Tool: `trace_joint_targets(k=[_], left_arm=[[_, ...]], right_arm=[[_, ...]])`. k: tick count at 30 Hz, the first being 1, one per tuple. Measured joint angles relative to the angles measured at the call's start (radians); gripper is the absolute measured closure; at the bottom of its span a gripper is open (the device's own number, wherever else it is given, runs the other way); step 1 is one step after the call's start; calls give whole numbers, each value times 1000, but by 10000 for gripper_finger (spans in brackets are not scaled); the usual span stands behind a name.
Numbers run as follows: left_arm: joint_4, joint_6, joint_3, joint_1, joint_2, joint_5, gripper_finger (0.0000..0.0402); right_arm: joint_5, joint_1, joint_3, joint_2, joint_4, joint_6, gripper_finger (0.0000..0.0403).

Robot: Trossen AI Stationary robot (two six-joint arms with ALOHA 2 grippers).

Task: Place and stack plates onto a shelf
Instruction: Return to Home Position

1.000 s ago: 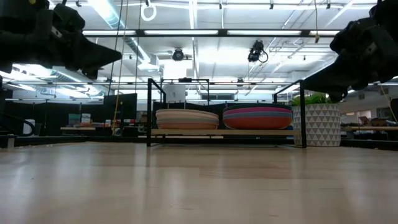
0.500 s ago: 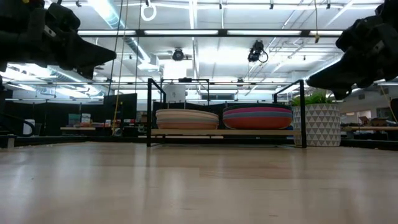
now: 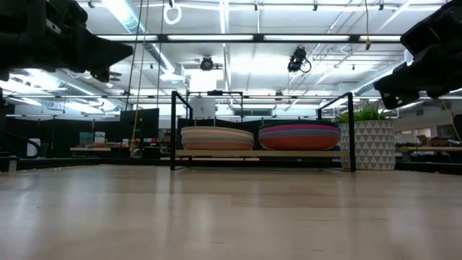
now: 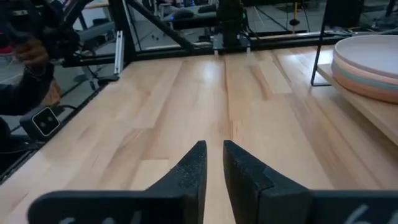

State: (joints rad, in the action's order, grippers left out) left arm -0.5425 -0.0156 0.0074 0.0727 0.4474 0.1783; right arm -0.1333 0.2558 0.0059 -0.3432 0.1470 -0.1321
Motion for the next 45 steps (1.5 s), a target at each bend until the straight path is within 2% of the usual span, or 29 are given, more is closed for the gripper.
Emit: trace_joint_targets(k=[7, 13, 28, 45], left_arm=[[58, -18, 0, 0, -90, 0, 384], [131, -23, 0, 0, -161, 3, 389], [306, -70, 0, 0, -185, 4, 390], [311, -67, -1, 0, -185, 4, 390]], right_arm=[[-3, -5, 0, 87, -107, -30, 373], [-4, -6, 0, 161, -105, 2, 393], [-23, -6, 0, 192, -104, 46, 383], [-22, -6, 0, 192, -103, 46, 385]])
